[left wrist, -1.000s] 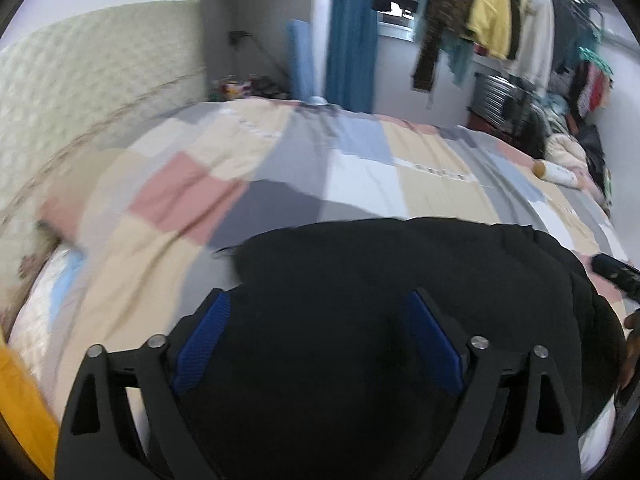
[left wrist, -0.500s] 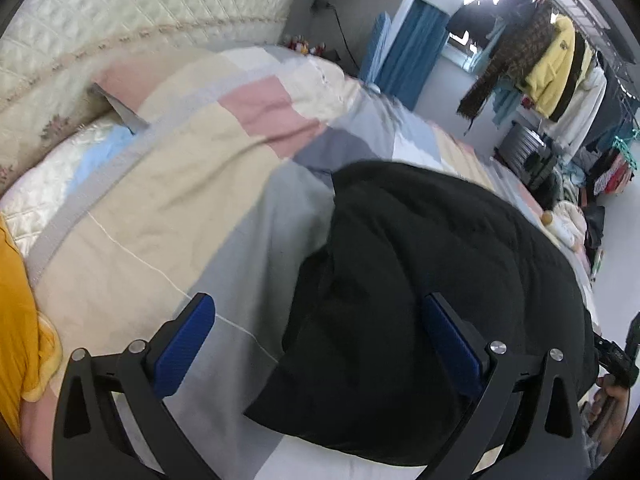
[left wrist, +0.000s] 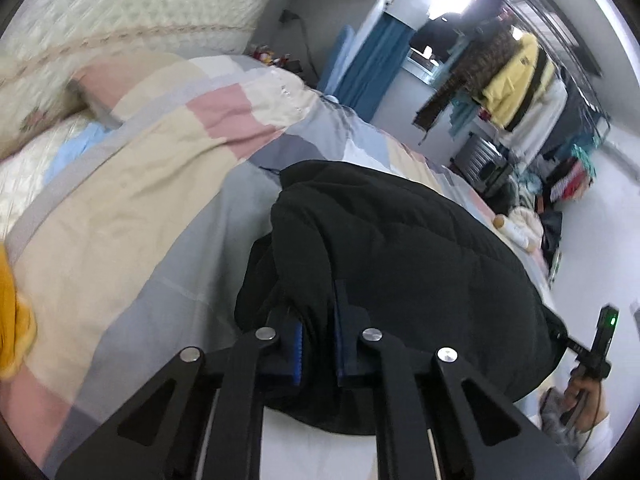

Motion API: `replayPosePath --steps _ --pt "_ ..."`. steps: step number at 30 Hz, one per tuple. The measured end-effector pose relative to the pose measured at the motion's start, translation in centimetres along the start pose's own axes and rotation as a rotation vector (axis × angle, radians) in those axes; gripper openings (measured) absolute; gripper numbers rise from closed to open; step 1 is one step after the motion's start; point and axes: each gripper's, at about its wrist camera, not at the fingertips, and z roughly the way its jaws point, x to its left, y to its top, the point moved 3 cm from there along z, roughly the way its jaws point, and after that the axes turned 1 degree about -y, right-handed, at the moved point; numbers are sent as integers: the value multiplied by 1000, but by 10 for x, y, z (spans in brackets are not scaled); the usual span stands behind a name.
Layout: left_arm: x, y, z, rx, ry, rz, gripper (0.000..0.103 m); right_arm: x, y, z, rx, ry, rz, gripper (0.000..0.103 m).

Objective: Fold large clothes

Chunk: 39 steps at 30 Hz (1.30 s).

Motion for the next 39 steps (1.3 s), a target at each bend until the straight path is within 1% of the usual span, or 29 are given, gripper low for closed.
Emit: replayPosePath --steps 3,8,11,14,17,18,19,20,21,22,23,24,25,26,28,29,30,31,34,36,38,39 --pt "6 -9 -1 28 49 6 11 7 -12 1 41 -39 -61 7" --pt "8 -18 19 106 152 36 11 8 -22 17 118 -57 -71 7" --pt "11 -24 31 150 183 51 11 8 -27 32 174 -69 -73 8" --pt "9 -26 31 144 191 76 12 6 -26 32 167 -61 -57 11" --pt "9 -26 25 132 182 69 16 1 -24 26 161 -45 -5 15" --pt "10 -25 24 135 175 51 19 -1 -24 23 158 -45 3 19" --pt "13 -24 21 140 172 35 24 -2 -23 18 150 -41 21 22" --pt "14 -23 19 144 170 23 29 -3 -22 13 143 -27 37 29" --pt "16 -22 15 144 165 2 40 -3 -21 8 135 -10 55 39" --pt "17 -21 12 143 170 -8 55 -3 -21 2 124 1 66 44" --pt "16 -21 8 140 182 -10 62 -1 -20 -4 112 1 65 52" --pt "14 -19 2 127 195 -7 71 1 -19 -11 96 -9 60 59" --pt "10 -18 -3 111 201 3 74 3 -16 -18 83 -22 59 62" --pt "7 -18 -8 104 207 12 74 5 -13 -28 61 -26 65 69" --pt "-1 -15 -17 94 222 29 78 8 -7 -45 22 -30 70 70" --pt "-9 -13 -25 81 225 46 78 11 0 -58 -10 -58 60 73" --pt "-15 -10 -30 70 225 58 79 15 5 -69 -36 -71 59 79" --pt "-20 -8 -35 61 224 67 81 17 13 -82 -73 -78 61 81" --pt "-49 4 -56 35 210 115 87 31 31 -119 -171 -77 52 83" --pt "-63 11 -64 24 204 128 91 42 43 -144 -238 -62 49 92" --pt "-83 18 -79 1 167 145 97 51 53 -164 -292 -47 45 94" --pt "-89 21 -82 -8 160 156 101 56 58 -173 -316 -42 43 95"
